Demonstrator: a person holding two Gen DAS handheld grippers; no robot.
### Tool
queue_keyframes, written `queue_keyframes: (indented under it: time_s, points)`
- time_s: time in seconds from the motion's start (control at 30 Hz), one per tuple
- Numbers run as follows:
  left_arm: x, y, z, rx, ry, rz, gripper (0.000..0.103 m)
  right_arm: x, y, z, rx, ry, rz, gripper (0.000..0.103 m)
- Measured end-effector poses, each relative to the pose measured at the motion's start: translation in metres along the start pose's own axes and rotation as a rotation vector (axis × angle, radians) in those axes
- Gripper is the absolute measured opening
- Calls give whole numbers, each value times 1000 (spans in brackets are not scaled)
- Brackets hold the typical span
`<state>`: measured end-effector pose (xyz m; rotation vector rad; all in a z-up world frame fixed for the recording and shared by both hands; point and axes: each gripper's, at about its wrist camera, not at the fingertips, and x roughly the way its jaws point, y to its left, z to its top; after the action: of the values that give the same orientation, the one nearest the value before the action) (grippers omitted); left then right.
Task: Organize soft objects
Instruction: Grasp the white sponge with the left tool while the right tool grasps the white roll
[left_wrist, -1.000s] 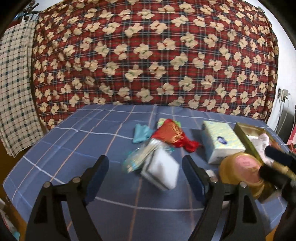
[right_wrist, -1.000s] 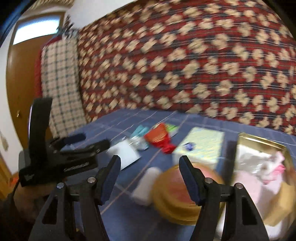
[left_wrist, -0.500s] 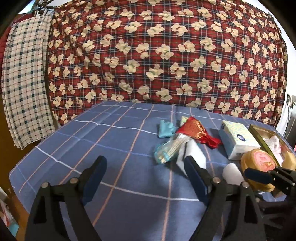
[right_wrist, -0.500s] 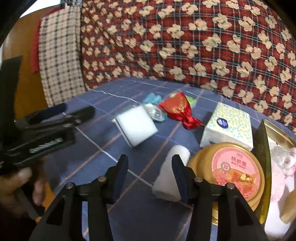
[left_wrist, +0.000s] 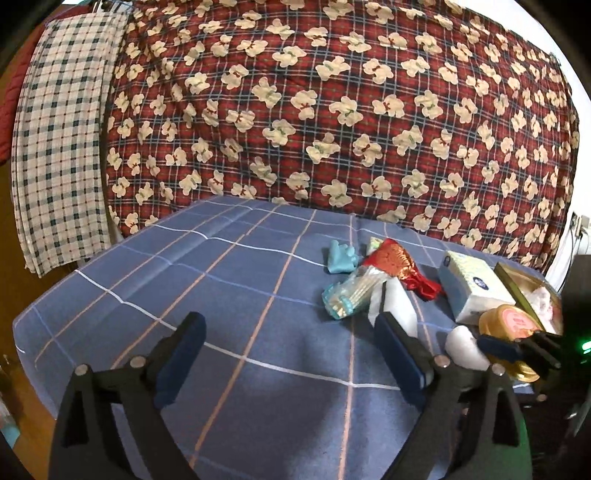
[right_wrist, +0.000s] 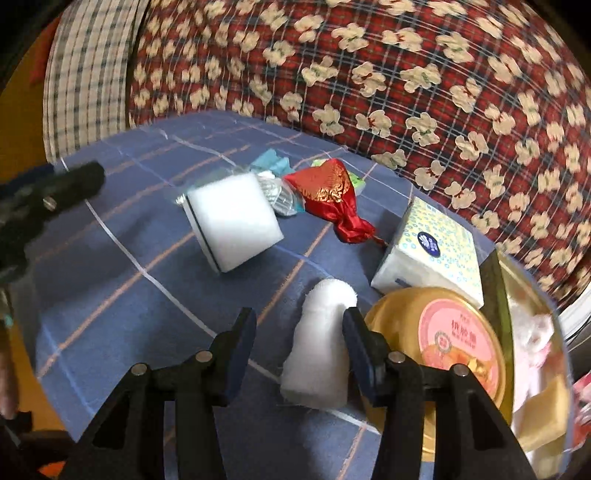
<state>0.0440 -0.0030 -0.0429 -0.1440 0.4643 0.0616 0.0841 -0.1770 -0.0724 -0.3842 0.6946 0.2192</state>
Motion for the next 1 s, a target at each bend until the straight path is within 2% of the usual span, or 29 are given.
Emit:
queue_keyframes:
  time_s: [0.13, 0.27, 0.3, 0.33, 0.37, 0.7, 0.83, 1.0]
  points:
    - [-2, 2, 1, -18, -7, -10, 96, 11, 10, 3, -95, 40, -91, 53]
    - [-3, 2, 2, -25, -8, -20, 96, 10, 4, 4, -79, 39, -77, 52]
    - [-4, 2, 2, -26, -9, -19, 97, 10, 2, 5, -73, 36, -77, 47]
    - [-3, 2, 2, -27, -7, -18, 97, 11, 2, 5, -72, 31, -90, 35]
    - [-2, 2, 2, -30, -6, -19, 97, 9, 0, 6, -65, 12, -96, 28]
    - [1, -1, 3, -25, 11, -24, 97, -2, -15, 6, 45, -77, 85, 27]
    - [4, -11, 7, 1, 12, -33, 97, -8, -18, 9, 77, -123, 119, 27]
    - [9, -33, 15, 56, 19, -69, 97, -15, -31, 14, 103, -190, 104, 27]
